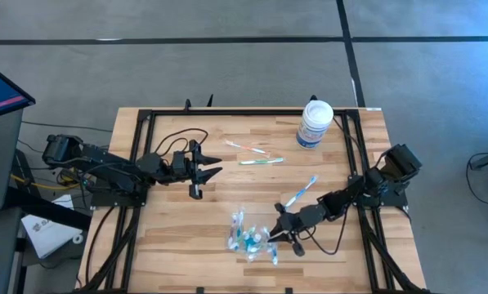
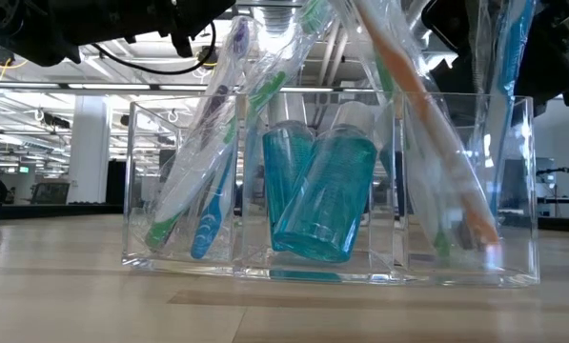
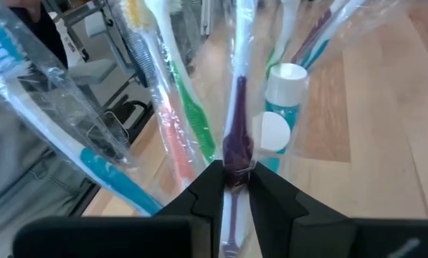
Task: Pick & Place toothbrushing station
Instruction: Put the purple toothbrush into the transparent organizer
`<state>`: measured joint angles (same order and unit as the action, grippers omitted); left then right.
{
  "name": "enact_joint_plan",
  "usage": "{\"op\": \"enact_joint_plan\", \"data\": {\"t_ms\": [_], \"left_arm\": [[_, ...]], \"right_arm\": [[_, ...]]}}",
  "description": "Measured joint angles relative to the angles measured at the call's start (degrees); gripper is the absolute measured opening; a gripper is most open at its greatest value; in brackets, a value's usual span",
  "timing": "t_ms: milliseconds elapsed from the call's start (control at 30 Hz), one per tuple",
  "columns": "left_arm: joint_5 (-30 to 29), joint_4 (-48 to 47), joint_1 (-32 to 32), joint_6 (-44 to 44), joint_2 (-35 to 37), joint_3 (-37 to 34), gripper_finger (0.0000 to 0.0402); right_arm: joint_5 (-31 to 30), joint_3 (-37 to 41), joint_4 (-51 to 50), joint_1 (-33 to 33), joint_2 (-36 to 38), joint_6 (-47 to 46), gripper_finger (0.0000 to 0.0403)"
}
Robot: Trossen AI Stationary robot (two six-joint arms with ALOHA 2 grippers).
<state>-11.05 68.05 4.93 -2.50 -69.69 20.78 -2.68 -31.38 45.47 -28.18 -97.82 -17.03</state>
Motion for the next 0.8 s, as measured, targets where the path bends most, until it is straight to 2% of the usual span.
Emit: {"op": "enact_joint_plan", "data": {"t_ms": [367,600,800], "left_arm": [[0.0,-0.2,0.0,0.0,0.0,0.0,0.0112],[0.0,-0.2,0.0,0.0,0.0,0.0,0.0112],[0.0,-0.2,0.0,0.0,0.0,0.0,0.0112]], "right_arm": [[0.1,0.0,-0.1,1.5,0.1,0.0,0.0057],[1.2,0.0,-3.8,1.4,3.1,0.2,0.0059],[1.2,0.0,-6.7,0.8,3.9,-1.0,0.0093]]}}
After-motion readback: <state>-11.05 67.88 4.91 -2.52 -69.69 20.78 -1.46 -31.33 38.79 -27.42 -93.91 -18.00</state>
